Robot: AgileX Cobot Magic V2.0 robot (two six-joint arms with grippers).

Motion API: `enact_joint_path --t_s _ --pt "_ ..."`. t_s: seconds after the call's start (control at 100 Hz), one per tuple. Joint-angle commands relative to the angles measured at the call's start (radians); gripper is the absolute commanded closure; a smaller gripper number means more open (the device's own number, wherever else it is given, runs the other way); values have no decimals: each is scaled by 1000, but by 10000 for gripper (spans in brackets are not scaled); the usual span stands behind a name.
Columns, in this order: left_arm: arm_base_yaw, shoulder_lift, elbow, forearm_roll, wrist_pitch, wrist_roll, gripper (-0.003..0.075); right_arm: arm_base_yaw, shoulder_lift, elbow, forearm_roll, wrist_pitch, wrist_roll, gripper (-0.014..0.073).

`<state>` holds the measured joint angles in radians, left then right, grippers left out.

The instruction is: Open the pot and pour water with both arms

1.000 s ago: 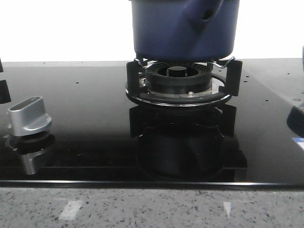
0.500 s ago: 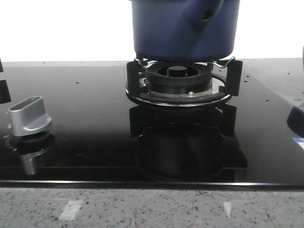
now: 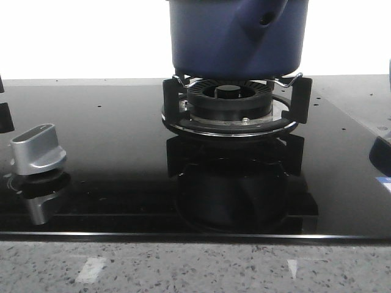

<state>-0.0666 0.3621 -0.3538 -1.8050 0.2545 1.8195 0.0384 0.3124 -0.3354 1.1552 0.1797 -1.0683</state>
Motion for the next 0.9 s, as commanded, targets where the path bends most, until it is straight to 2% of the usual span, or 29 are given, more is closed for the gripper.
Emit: enact_joint_path --t_s 0.0,0.08,0.13,0.17,0.21,0.22,0.34,0.35,0.36,0.4,0.47,0.54,0.74,0.89 --pt "3 4 -25 -59 18 0 741 0 6 -24 17 -37 -11 641" --pt "3 4 -25 -4 14 -46 741 0 6 -24 17 -37 -11 641" --pt "3 4 -25 73 7 -145 741 0 6 -24 17 -37 -11 641" --pt "3 4 -25 192 -7 -251 741 0 6 -24 17 -37 -11 641" --pt "3 4 -25 354 -28 -465 741 0 6 -24 17 -37 -11 641" --pt "3 4 -25 385 -32 -465 741 0 6 -24 17 -37 -11 641" --pt "1 4 -25 986 -113 -1156 741 0 6 -24 17 -37 -11 641" --pt "1 4 -25 986 -119 -1188 741 0 6 -24 17 -37 -11 641" --pt "-2 4 -25 1060 -130 -1245 741 0 6 -24 17 -37 -11 641" --pt "-9 4 -25 1173 -156 -1369 741 0 6 -24 17 -37 -11 641" --pt "-15 -3 -23 1385 -187 -1480 741 0 6 -24 17 -37 -11 641" --pt "-17 -30 -3 1519 -205 -1570 741 0 6 -24 17 -37 -11 641" --pt "-17 -173 159 1704 -315 -1786 741 0 6 -24 17 -37 -11 641" --pt "-17 -277 291 1714 -324 -1805 741 0 6 -24 17 -37 -11 641"
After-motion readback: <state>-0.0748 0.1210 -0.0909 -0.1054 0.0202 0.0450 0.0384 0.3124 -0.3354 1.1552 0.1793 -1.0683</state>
